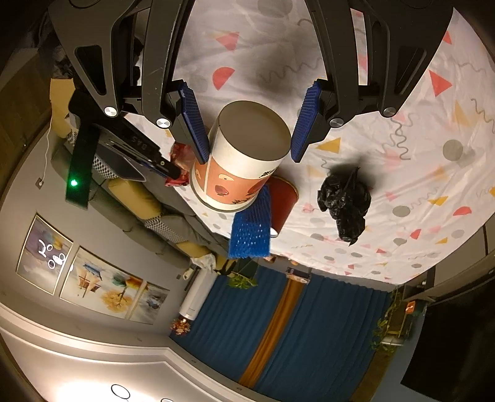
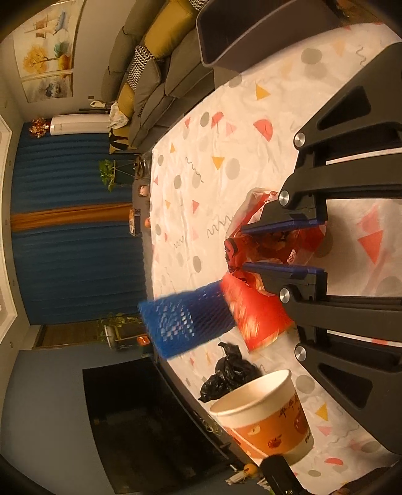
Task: Collect trash
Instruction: 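Grasp the red plastic wrapper with the right tool while the left tool holds the cup, then carry the held cup and red wrapper over the grey bin, then open the right tool to drop the red wrapper while the left tool releases the paper cup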
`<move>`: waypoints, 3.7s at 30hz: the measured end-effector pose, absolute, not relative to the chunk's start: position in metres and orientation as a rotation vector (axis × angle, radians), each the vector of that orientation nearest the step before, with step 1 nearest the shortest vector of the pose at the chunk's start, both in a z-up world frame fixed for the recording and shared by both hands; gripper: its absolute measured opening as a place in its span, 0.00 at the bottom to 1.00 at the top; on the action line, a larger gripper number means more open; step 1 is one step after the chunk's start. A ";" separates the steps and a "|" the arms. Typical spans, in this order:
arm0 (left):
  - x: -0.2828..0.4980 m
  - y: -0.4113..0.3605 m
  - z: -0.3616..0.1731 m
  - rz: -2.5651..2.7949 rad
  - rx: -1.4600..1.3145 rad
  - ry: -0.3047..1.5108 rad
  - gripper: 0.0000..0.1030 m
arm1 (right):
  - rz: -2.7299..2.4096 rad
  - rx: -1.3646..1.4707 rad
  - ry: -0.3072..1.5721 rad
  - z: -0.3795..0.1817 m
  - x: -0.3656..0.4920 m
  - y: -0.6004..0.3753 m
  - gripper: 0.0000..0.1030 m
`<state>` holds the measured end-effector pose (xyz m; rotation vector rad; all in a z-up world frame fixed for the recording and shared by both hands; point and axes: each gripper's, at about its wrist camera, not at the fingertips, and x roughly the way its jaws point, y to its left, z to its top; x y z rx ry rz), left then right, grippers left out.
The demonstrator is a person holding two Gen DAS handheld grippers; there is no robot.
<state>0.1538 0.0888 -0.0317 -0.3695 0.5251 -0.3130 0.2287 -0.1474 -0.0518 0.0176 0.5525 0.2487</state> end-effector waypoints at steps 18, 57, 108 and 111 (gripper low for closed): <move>0.142 0.059 -0.022 -0.345 -0.331 0.521 0.52 | 0.207 0.067 0.524 -0.045 0.191 -0.188 0.19; 0.152 -0.004 -0.008 -0.438 -0.255 0.514 0.52 | 0.134 0.128 0.442 -0.024 0.156 -0.252 0.19; 0.288 -0.279 0.003 -0.737 -0.212 0.601 0.52 | -0.210 0.186 0.356 -0.008 0.181 -0.449 0.19; 0.292 -0.284 -0.002 -0.738 -0.213 0.617 0.52 | -0.210 0.188 0.364 -0.008 0.184 -0.448 0.19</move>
